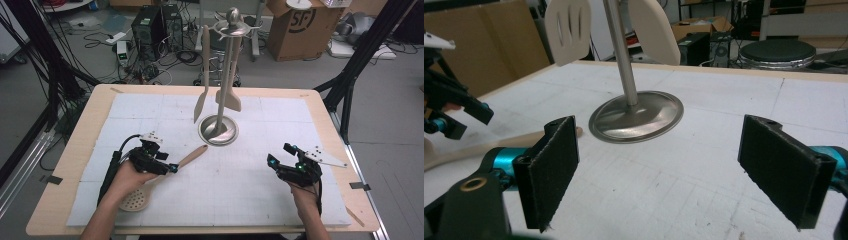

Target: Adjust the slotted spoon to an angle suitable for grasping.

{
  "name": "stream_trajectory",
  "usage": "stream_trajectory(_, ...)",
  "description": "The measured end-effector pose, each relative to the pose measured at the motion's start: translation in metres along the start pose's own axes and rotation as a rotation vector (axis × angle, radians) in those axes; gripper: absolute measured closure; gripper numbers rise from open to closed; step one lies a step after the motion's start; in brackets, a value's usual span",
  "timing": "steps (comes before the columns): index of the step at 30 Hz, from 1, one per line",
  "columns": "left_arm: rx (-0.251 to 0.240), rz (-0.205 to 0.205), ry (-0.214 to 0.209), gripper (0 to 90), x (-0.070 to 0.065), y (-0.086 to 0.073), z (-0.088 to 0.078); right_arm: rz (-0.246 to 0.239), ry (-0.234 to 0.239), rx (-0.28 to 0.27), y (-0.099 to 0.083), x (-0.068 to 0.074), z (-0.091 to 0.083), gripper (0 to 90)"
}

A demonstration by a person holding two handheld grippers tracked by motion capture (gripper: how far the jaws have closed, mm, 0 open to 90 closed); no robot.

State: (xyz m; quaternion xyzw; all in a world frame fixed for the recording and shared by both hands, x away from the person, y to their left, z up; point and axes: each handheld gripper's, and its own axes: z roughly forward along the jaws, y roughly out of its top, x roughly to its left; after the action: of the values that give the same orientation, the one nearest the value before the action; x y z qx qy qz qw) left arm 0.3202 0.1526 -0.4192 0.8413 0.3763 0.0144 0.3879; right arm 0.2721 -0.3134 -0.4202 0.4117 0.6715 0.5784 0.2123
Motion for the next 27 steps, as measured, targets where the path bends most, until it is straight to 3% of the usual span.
stream_trajectory(5,-0.004,-0.023,0.003,34.7,0.003,-0.008,0.006,-0.038,-0.003,0.018,-0.001,0.004,0.003,15.8)
stream_trajectory(10,0.039,-0.009,0.020,37.2,0.003,-0.011,0.012,-0.039,-0.002,0.027,-0.002,0.005,0.005,15.8)
stream_trajectory(17,0.039,0.013,0.030,44.1,0.000,-0.015,0.015,-0.033,-0.002,0.031,-0.003,0.004,0.006,15.8)
stream_trajectory(23,0.029,-0.004,0.040,41.1,0.000,-0.019,0.016,-0.031,-0.003,0.033,-0.003,0.004,0.006,15.8)
stream_trajectory(27,0.046,0.007,0.039,41.0,-0.003,-0.019,0.019,-0.029,-0.003,0.034,-0.003,0.004,0.006,15.9)
